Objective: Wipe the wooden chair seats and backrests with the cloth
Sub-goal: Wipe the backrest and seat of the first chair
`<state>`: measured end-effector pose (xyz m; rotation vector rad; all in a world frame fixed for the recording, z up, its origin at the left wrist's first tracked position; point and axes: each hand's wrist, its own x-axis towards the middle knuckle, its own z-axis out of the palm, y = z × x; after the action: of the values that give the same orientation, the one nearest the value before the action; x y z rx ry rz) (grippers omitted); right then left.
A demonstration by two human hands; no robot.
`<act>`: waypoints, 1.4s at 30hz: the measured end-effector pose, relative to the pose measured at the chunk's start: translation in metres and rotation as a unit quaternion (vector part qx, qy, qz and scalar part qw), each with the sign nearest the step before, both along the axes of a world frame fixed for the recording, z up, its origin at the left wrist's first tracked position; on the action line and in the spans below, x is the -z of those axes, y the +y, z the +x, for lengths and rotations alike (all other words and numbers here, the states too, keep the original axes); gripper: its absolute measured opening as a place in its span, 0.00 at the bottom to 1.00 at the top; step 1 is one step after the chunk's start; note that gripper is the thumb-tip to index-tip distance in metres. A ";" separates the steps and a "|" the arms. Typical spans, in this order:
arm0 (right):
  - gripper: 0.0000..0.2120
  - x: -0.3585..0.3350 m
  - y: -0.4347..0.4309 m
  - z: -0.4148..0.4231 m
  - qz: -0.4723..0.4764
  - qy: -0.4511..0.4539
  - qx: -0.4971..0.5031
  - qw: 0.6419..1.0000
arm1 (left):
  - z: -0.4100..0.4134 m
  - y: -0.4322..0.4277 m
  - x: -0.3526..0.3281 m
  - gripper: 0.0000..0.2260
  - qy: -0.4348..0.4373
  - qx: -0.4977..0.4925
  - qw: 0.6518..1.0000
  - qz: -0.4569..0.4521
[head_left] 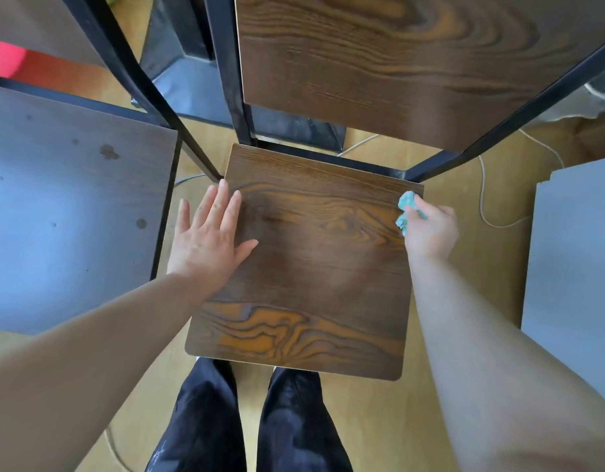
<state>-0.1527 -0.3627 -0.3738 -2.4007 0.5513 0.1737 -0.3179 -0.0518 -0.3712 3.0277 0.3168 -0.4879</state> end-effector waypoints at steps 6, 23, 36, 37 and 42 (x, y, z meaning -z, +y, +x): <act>0.17 0.000 0.029 0.002 0.008 0.009 -0.044 0.999 | -0.002 0.011 0.003 0.36 0.002 -0.004 1.000 -0.003; 0.12 0.006 0.208 -0.039 -0.007 0.034 -0.363 0.931 | -0.039 0.042 0.001 0.35 0.051 -0.032 0.998 -0.015; 0.10 -0.009 0.195 -0.101 0.011 0.028 -0.525 0.851 | -0.064 0.032 -0.008 0.30 0.069 -0.002 0.997 -0.028; 0.10 -0.013 0.192 -0.097 0.041 0.035 -0.482 0.875 | -0.064 0.031 -0.009 0.30 0.075 0.004 0.997 -0.024; 0.10 -0.026 0.134 -0.054 0.074 0.049 -0.243 0.966 | -0.054 0.012 -0.011 0.30 0.079 0.018 0.996 -0.030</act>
<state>-0.2069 -0.2285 -0.3479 -2.3470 -0.0218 0.5289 -0.3717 -0.0397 -0.3600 2.9473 0.2522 -0.7273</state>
